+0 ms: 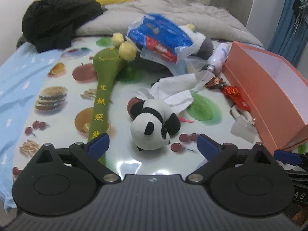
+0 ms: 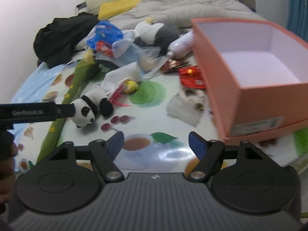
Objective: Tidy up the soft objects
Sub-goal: 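Lower the left gripper onto the panda plush and close on it, then carry the panda plush with the left gripper into the pink box and release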
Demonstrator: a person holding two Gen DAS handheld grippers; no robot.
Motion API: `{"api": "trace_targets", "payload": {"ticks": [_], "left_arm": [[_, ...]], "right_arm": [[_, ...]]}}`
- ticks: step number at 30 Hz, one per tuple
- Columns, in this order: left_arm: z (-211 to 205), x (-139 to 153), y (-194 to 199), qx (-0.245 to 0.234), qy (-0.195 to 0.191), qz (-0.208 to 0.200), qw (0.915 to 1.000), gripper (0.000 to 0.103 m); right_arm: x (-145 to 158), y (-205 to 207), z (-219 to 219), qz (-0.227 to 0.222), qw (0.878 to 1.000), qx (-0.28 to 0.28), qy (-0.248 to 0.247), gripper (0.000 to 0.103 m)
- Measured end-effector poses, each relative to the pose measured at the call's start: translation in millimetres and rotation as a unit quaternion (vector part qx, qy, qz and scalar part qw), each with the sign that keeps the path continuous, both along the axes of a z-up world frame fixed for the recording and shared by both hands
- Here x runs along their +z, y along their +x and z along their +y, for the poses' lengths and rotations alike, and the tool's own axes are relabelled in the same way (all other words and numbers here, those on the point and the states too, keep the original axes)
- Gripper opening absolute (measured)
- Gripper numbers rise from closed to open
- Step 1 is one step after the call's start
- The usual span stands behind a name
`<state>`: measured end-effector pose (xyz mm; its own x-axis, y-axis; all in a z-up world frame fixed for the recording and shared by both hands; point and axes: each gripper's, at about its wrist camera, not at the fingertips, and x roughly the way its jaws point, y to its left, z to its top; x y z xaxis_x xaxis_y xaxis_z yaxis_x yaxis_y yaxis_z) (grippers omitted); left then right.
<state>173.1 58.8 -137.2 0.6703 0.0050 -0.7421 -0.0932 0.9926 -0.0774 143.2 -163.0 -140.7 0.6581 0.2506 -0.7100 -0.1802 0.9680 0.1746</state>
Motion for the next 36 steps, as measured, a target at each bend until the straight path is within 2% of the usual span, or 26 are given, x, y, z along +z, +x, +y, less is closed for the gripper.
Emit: {"api": "trace_targets", "payload": {"ticks": [11,21,26,28,32,36], "left_arm": [[13.6,-25.4,38.8,0.006,-0.025,0.014,0.9996,0.089],[19.7,-42.7,59.9,0.017,-0.014,0.035,0.9991,0.081],[23.0,-47.2,62.1,0.018,-0.033,0.039,0.9985,0.072],[22.7,-48.5,62.5,0.020,-0.036,0.043,0.9982,0.062],[21.5,-47.6,59.7,0.025,-0.038,0.042,0.9981,0.061],[21.5,-43.2,52.5,0.032,-0.041,0.035,0.9980,0.060]], "right_arm": [[-23.4,50.5,13.6,-0.013,0.998,-0.008,-0.062,0.072],[-44.6,79.3,23.9,-0.022,0.993,0.004,-0.113,0.064],[-51.4,87.4,24.7,-0.016,0.991,0.007,-0.136,0.046],[-52.0,88.9,23.0,-0.017,0.990,0.007,-0.140,0.039],[-48.6,87.3,19.8,-0.018,0.992,0.013,-0.128,0.031],[-42.5,80.9,20.0,-0.018,0.993,0.021,-0.114,0.029]]}}
